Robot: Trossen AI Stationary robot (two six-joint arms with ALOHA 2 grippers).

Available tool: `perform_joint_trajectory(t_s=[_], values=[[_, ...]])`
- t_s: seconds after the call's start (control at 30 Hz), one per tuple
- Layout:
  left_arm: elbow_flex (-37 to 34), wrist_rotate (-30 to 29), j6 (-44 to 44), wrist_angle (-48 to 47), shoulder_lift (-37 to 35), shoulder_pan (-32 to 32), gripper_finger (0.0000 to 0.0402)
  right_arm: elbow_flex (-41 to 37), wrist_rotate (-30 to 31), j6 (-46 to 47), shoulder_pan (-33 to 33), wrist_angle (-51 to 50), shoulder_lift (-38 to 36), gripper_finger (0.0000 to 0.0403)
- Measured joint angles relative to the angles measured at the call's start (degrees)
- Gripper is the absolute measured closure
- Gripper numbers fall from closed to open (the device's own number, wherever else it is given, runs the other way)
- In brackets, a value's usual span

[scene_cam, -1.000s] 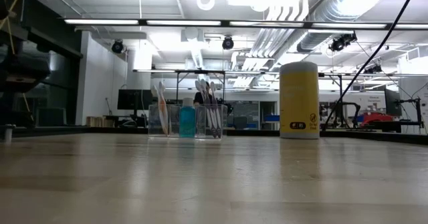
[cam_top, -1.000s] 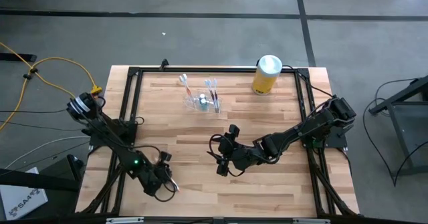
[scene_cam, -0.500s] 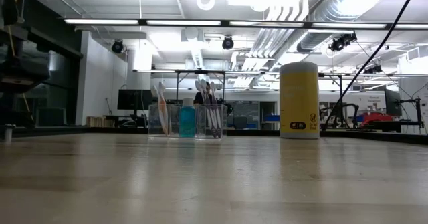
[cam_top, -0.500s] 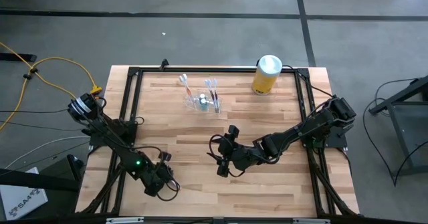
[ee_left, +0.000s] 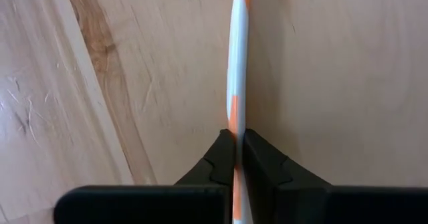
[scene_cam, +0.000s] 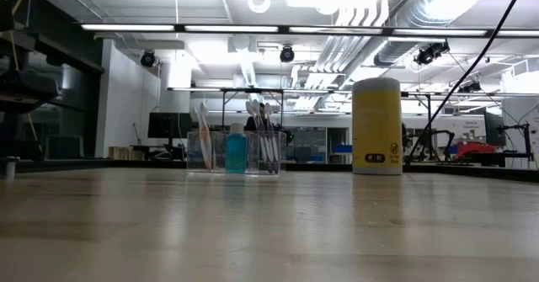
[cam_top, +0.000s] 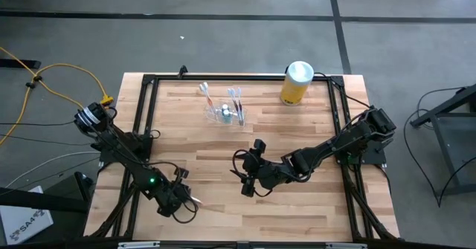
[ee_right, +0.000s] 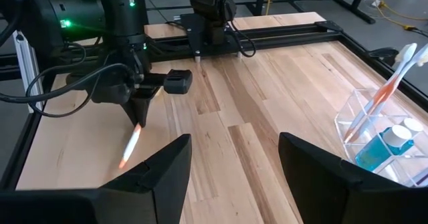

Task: Pick & Place toothbrushing station
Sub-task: Put the orange toothbrush into the transparent organizer

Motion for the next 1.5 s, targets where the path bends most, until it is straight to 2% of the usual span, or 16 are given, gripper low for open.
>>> perform_joint_trajectory(t_s=[0.37, 0.6, 0.93, 1.07, 1.27, 1.5], values=[[5.8, -3.6, 7.8, -6.8, 0.3, 0.0, 0.0398, 0.0, -0.1, 0.0, 0.0, 0.0, 0.0, 0.0186], [8.6, -5.8, 11.8, -6.8, 0.4, -0.4, 0.0398, 0.0, -0.3, 0.0, 0.0, 0.0, 0.0, 0.0186], [16.0, -15.5, 23.7, -9.5, 0.2, -3.3, 0.0399, 0.0, -1.5, 5.8, -0.2, 0.0, 0.0, 0.0186], [18.4, -22.0, 32.8, -10.2, 0.2, -5.0, 0.0399, 0.0, -6.1, 8.4, -0.7, -0.1, 0.0, 0.0186], [20.0, -36.2, 51.5, -7.7, 0.2, -7.7, 0.0399, 0.0, -16.6, 13.3, -2.1, 1.4, 0.5, 0.0186], [20.1, -42.4, 69.7, 2.3, 0.2, -7.8, 0.0399, 0.0, -31.6, 16.8, -3.9, 11.0, 3.1, 0.0186]])
